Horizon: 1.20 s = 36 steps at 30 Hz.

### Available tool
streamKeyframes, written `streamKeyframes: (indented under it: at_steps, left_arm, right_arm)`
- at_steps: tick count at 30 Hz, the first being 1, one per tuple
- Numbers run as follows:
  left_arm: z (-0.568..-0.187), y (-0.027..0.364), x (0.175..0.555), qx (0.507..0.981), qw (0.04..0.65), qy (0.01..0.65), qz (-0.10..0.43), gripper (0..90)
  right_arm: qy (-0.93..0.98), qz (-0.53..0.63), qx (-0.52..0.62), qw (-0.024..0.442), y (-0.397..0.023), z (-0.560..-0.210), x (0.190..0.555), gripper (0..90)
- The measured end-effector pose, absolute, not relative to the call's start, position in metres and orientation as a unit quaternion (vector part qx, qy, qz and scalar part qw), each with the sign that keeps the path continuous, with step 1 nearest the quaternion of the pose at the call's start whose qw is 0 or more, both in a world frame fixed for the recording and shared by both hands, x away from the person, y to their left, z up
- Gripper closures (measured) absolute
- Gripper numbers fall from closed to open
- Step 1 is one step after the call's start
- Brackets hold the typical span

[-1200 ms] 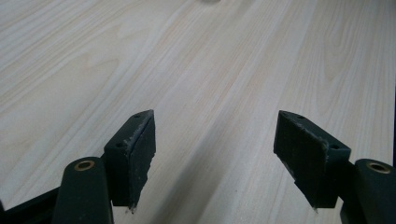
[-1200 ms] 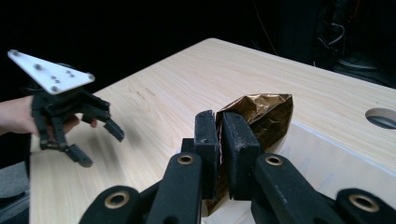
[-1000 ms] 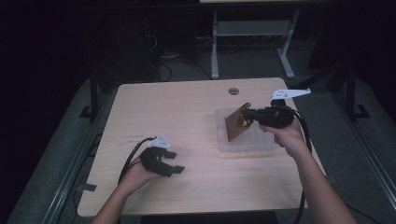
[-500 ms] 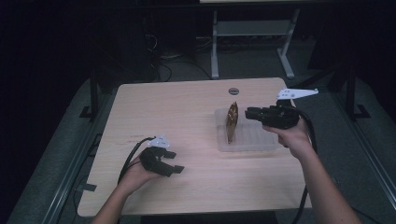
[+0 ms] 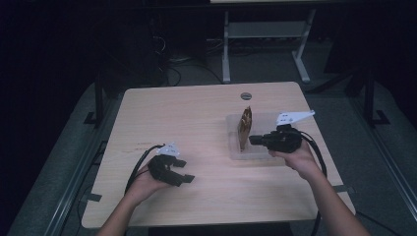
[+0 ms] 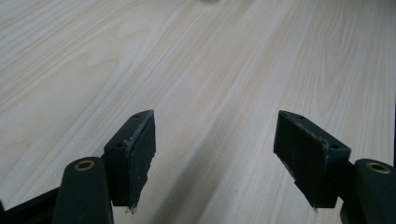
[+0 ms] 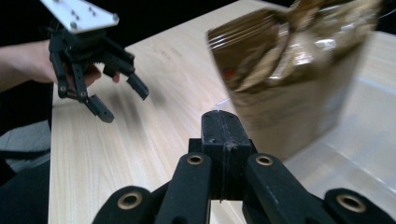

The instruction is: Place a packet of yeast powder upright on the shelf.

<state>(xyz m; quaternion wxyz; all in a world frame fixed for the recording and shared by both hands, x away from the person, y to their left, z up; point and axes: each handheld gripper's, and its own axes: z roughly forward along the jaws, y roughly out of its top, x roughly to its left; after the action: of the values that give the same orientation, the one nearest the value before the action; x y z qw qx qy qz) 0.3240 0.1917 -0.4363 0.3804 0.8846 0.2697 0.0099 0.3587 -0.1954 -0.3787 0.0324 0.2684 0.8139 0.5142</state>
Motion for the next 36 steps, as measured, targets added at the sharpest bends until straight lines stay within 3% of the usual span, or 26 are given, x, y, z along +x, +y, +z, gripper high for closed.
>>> streamKeyframes:
  at_steps: [10, 15, 21, 28, 36]
  left_arm:
    - [-0.437, 0.191, 0.326, 0.883, 0.38, 0.276, 0.007, 29.3]
    - [-0.437, 0.193, 0.327, 0.88, 0.386, 0.278, 0.011, 29.3]
    - [-0.434, 0.197, 0.323, 0.881, 0.385, 0.273, 0.025, 29.2]
    - [-0.429, 0.203, 0.311, 0.879, 0.389, 0.273, 0.037, 28.5]
    - [-0.426, 0.22, 0.29, 0.875, 0.388, 0.284, 0.061, 27.7]
  right_arm:
    - [0.795, 0.517, 0.309, 0.073, -0.19, -0.389, 0.387, 89.8]
    - [0.798, 0.512, 0.309, 0.073, -0.196, -0.39, 0.384, 89.4]
    - [0.808, 0.504, 0.296, 0.075, -0.201, -0.387, 0.368, 78.9]
    - [0.816, 0.483, 0.305, 0.082, -0.205, -0.388, 0.35, 58.8]
    - [0.826, 0.465, 0.303, 0.097, -0.205, -0.398, 0.325, 42.8]
